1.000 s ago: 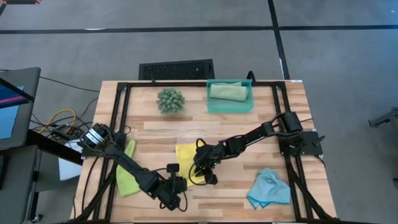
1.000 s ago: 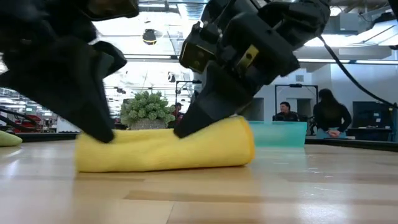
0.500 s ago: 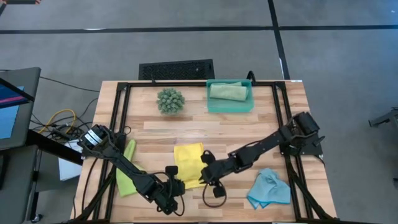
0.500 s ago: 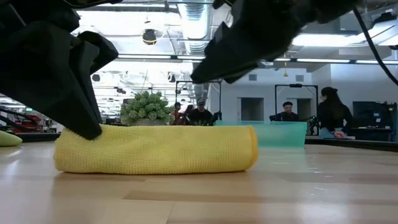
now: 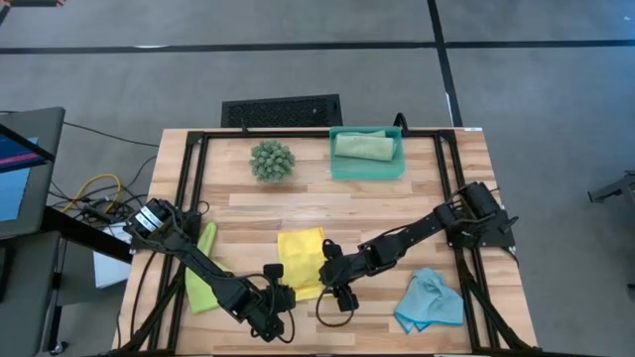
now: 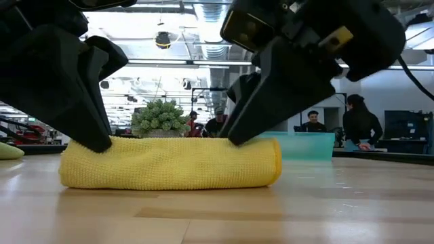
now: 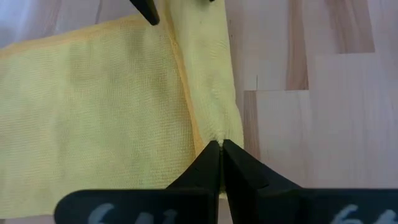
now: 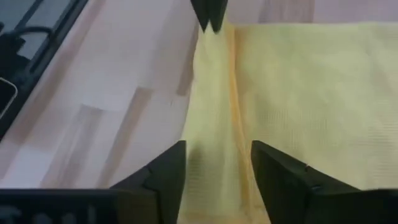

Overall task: Roll microfiber towels into tight, uniform cylinder then place into a basket
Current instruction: Roll the yellow microfiber cloth

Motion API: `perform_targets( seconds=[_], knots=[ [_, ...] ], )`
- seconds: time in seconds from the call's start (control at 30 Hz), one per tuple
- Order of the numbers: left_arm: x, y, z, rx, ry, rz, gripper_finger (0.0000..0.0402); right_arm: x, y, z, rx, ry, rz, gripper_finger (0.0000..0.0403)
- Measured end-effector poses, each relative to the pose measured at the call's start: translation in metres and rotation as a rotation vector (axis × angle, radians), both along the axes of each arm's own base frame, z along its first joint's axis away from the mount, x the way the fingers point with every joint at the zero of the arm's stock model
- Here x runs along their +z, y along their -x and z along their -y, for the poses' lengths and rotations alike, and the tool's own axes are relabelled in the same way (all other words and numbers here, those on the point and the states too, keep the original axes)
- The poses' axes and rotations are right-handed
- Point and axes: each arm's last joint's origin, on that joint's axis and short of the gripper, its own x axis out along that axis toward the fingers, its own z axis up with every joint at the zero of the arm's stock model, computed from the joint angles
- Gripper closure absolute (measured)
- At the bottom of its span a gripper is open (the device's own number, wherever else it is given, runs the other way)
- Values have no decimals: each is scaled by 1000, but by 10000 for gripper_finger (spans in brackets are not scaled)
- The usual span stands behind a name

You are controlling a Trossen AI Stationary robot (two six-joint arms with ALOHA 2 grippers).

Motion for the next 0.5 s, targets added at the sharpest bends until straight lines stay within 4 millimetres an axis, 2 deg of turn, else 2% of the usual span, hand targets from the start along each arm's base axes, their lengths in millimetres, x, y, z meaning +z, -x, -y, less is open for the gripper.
perform_targets(
  seconds=[0.1,0.2,0.33,0.5],
  knots=[
    [0,0,0,5,4,0,399,-1,4,-7,27,-6,-14,181],
    [0,0,0,9,9,0,399,-2,8,-12,56,9,-26,190],
    [0,0,1,10,19,-3,399,-1,10,-21,106,26,6,231],
    [0,2,2,6,25,-6,399,-1,10,-21,117,37,12,302]
  ],
)
